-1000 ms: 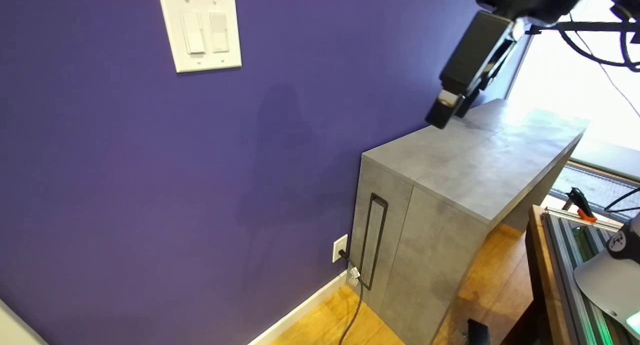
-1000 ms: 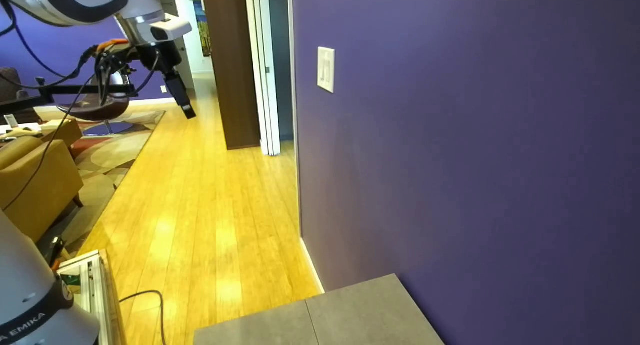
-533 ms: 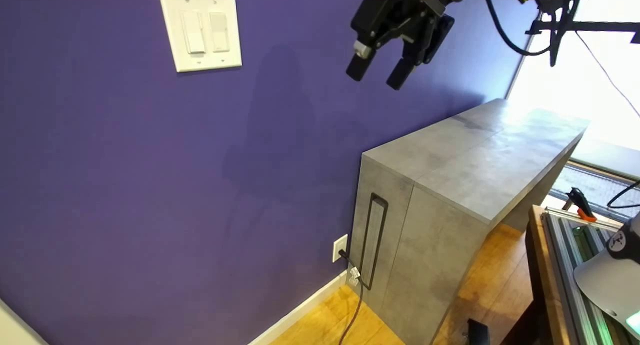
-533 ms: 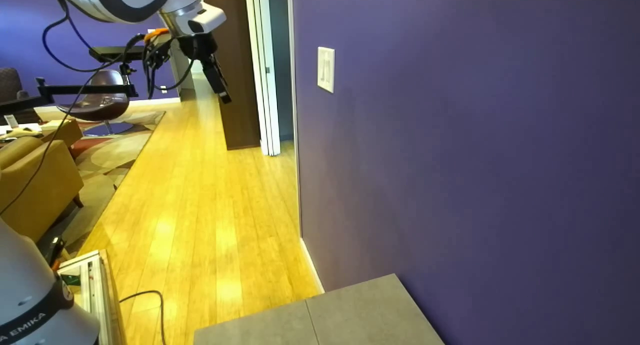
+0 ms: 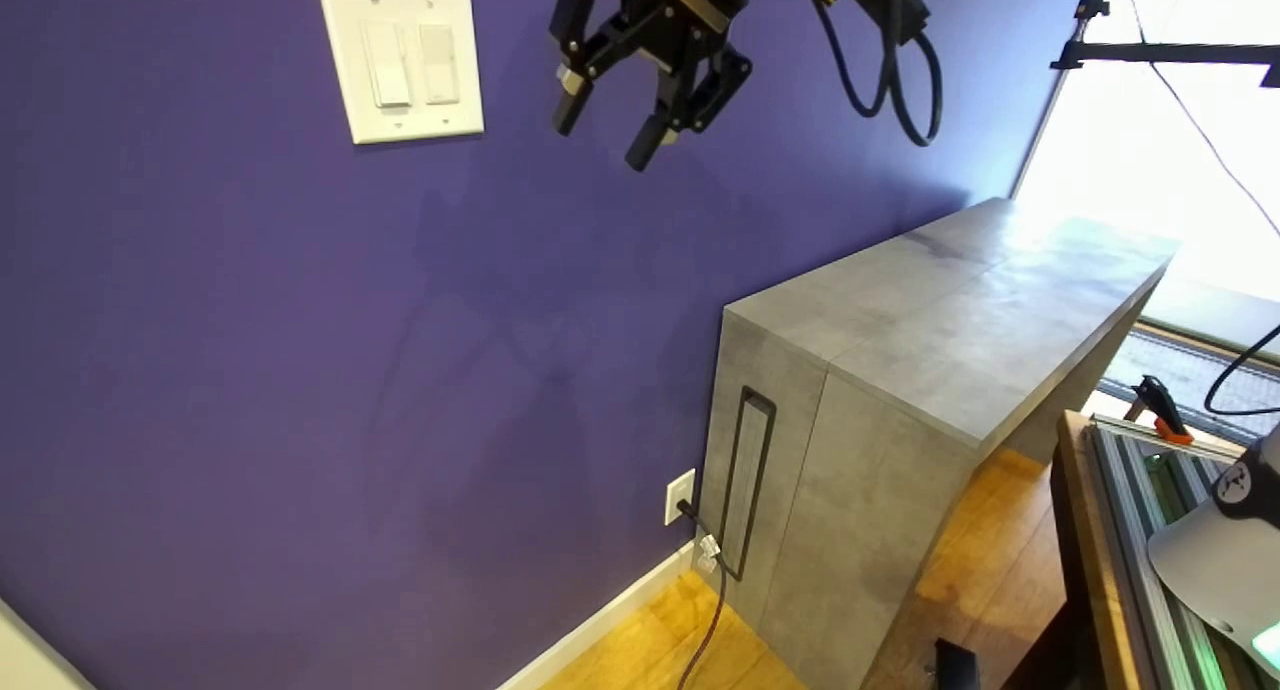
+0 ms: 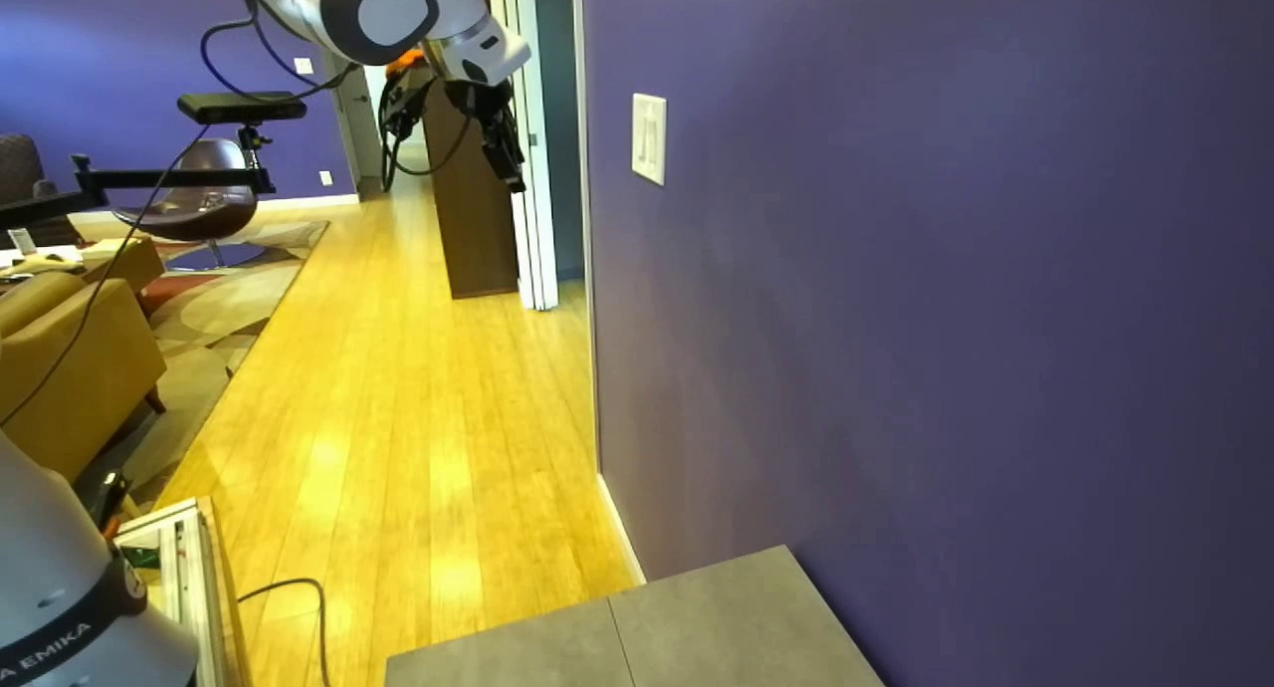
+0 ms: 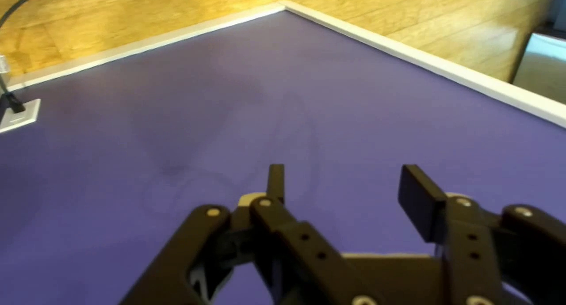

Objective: Flip the left light switch on the wall

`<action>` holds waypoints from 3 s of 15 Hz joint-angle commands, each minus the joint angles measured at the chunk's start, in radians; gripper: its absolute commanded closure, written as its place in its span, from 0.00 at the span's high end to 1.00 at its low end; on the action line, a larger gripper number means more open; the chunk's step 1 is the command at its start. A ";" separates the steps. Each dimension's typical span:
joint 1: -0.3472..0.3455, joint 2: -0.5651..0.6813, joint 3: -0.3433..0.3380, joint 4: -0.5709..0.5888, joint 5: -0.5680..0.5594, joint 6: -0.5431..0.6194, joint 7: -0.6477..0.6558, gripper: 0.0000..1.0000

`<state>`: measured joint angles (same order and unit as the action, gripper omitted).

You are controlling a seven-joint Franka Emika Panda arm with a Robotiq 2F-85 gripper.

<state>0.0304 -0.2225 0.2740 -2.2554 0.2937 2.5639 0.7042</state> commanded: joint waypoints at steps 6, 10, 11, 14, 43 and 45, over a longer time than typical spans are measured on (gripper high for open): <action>0.084 0.225 -0.071 0.214 0.171 0.218 0.000 0.04; 0.091 0.304 -0.078 0.288 0.219 0.318 -0.013 0.00; 0.091 0.325 -0.079 0.308 0.228 0.334 -0.017 0.01; 0.088 0.380 -0.081 0.358 0.226 0.376 -0.014 0.02; 0.092 0.160 -0.096 0.350 -0.014 -0.391 -0.015 0.51; 0.094 0.069 -0.093 0.347 -0.027 -0.572 -0.049 0.63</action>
<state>0.1213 0.0034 0.1781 -1.8417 0.2976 2.1823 0.6951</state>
